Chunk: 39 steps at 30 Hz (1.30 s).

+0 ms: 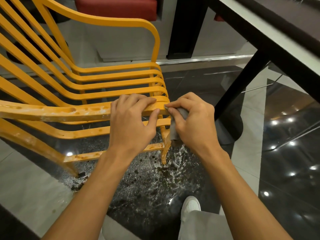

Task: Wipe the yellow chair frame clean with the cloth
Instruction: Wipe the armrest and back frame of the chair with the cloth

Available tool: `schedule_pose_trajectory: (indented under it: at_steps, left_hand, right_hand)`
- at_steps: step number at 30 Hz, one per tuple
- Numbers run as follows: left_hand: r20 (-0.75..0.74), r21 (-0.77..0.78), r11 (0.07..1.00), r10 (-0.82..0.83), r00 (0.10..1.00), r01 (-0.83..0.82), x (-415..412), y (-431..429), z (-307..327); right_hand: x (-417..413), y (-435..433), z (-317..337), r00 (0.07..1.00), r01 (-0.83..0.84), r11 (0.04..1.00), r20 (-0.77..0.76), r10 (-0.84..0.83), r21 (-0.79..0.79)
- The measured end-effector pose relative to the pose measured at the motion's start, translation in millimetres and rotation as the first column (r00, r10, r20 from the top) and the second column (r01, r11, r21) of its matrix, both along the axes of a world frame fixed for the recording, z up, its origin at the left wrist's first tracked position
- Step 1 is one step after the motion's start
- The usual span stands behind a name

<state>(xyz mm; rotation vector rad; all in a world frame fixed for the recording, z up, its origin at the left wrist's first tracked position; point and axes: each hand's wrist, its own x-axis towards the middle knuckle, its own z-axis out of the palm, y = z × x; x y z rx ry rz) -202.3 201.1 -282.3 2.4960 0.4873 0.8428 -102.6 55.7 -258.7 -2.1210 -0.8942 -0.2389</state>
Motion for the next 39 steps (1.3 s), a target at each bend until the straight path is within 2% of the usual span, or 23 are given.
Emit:
schedule_pose_trajectory:
  at_steps: [4, 8, 13, 18, 23, 28, 33, 39]
  left_hand:
    - [-0.001, 0.000, 1.000, 0.001, 1.000, -0.001, 3.4, -0.4, -0.1]
    - [-0.002, -0.002, 1.000, -0.002, 1.000, 0.002, 5.2, -3.6, -0.3]
    - [-0.005, -0.009, 1.000, 0.007, 1.000, -0.007, 6.3, -3.5, -0.2]
    - [-0.008, -0.004, 1.000, 0.006, 1.000, -0.006, 6.1, -4.6, -1.5]
    - [0.005, -0.008, 1.000, 0.003, 1.000, -0.003, 8.3, -5.9, -0.9]
    - [0.017, -0.028, 1.000, -0.015, 1.000, 0.015, 10.7, -9.5, -0.8]
    - [0.011, -0.024, 1.000, -0.010, 1.000, 0.010, 11.8, -10.0, -1.0]
    - [0.019, 0.000, 1.000, -0.003, 1.000, 0.003, 11.6, -12.2, -1.3]
  right_hand:
    - [4.8, 4.3, -1.7, 0.998, 0.063, 0.998, -0.001, -0.063, 0.024]
    - [1.5, 1.0, -0.8, 1.000, -0.003, 1.000, 0.000, 0.003, 0.004]
    - [11.2, 1.1, -0.5, 0.997, 0.083, 0.996, -0.002, -0.083, -0.015]
    - [5.7, -0.7, -1.4, 1.000, 0.007, 1.000, 0.012, -0.007, -0.022]
    - [13.9, -3.7, -4.0, 0.995, 0.100, 0.995, -0.029, -0.100, -0.003]
    - [5.5, -3.2, -1.5, 1.000, 0.012, 1.000, -0.001, -0.012, 0.008]
    - [15.1, -4.8, -4.8, 0.990, 0.124, 0.992, -0.071, -0.124, -0.001]
    - [9.7, -10.0, -2.9, 0.996, 0.043, 0.999, -0.075, -0.042, 0.003]
